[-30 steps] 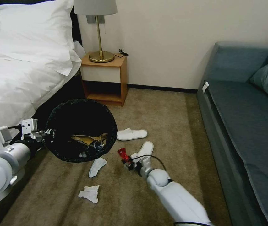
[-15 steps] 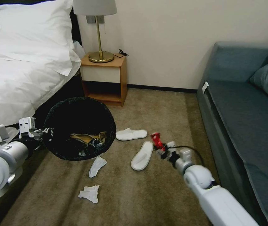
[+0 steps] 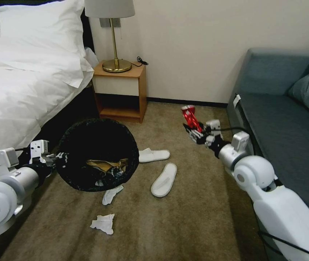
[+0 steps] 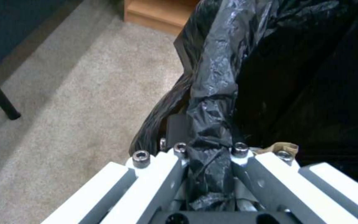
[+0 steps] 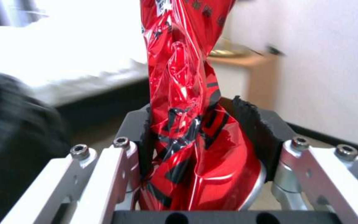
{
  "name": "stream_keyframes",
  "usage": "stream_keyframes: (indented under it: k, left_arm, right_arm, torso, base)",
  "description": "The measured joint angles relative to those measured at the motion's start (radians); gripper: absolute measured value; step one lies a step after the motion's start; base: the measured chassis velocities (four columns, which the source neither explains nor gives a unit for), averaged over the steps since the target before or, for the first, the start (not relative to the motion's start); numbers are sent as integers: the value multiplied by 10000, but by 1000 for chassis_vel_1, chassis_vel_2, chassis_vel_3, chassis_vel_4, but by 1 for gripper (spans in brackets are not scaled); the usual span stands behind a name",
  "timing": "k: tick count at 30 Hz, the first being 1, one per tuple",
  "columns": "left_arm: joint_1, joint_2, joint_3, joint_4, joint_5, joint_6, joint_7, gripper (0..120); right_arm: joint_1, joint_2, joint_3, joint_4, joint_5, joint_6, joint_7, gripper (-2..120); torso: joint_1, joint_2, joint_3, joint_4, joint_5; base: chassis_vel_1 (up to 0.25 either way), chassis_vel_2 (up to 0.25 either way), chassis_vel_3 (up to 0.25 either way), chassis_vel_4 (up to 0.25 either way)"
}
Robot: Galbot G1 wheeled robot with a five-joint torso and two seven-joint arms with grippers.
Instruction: Pick up the trash bin, then pick up the garbage on the floor and place it into the trash bin.
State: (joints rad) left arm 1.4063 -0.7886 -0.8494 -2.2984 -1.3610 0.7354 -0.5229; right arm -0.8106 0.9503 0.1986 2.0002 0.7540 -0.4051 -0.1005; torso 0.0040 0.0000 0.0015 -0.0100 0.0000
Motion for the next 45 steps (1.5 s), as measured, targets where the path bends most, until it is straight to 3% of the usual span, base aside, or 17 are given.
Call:
stream_keyframes:
  k: [6, 16, 28, 42, 45]
  left_arm:
    - [-105, 12, 63, 91, -7, 0, 32, 2]
    - [-64, 59, 70, 94, -123, 0, 19, 2]
    - [-46, 13, 171, 99, -317, 0, -226, 2]
    - [32, -139, 327, -77, -250, 0, -266, 2]
    - [57, -172, 343, -84, -207, 0, -265, 2]
  right_arm:
    - [1435, 229, -1472, 488, 566, -129, -89, 44]
    - [2187, 255, -3872, 947, 916, -176, -75, 44]
    - [2344, 261, -4781, 959, 897, -200, 55, 44]
    - [2602, 803, -4962, 967, 927, -305, 666, 97]
    - [2665, 903, -4914, 956, 937, -307, 711, 99]
  torso:
    - [0, 0, 0, 3, -1]
    - [0, 0, 0, 1, -1]
    - [0, 0, 0, 1, 0]
    - [0, 0, 0, 1, 0]
    - [0, -1, 0, 1, 0]
  base:
    - [0, 0, 0, 0]
    - [0, 0, 0, 0]
    - [0, 0, 0, 0]
    - [0, 0, 0, 0]
    - [0, 0, 0, 0]
